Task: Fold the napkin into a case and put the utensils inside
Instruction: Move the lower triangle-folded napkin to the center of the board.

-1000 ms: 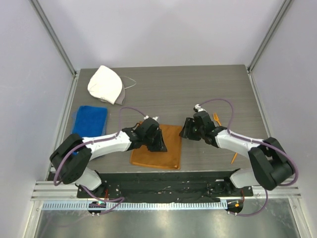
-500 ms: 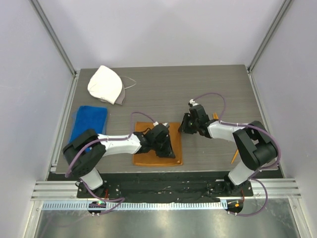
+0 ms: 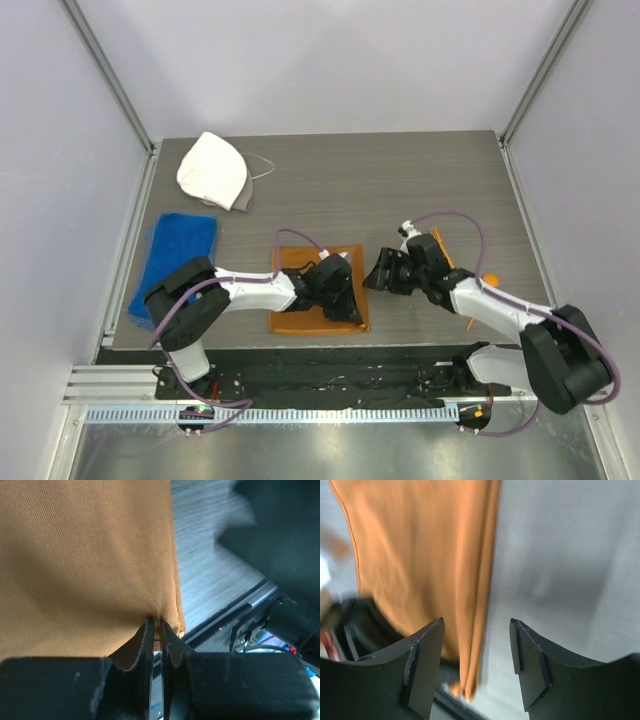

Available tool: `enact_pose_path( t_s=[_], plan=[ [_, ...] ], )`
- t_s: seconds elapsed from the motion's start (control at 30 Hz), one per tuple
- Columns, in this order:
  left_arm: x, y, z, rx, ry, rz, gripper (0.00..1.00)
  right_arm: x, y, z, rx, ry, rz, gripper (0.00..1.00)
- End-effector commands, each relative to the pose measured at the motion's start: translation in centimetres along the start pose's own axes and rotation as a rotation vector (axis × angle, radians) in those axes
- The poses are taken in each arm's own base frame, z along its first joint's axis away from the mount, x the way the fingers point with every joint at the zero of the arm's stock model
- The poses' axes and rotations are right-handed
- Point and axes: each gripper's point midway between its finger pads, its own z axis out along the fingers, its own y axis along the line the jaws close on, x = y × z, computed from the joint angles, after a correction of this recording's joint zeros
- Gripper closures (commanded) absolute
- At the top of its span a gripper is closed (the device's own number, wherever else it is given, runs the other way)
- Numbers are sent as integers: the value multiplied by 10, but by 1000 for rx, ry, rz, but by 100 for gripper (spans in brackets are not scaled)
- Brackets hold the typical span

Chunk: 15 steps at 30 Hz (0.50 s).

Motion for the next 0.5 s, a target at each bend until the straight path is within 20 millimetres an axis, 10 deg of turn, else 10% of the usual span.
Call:
enact_pose_path(
  t_s=[0.0, 0.23, 0.47],
  plan=[
    [-11, -31, 4, 80, -35, -2, 87, 47, 1, -17, -88, 70, 152, 39],
    [-10, -32, 16, 79, -32, -44, 87, 67, -13, -25, -96, 27, 201, 44],
    [-27, -15, -13, -2, -163, -35, 80, 68, -6, -30, -135, 32, 158, 42]
  ],
)
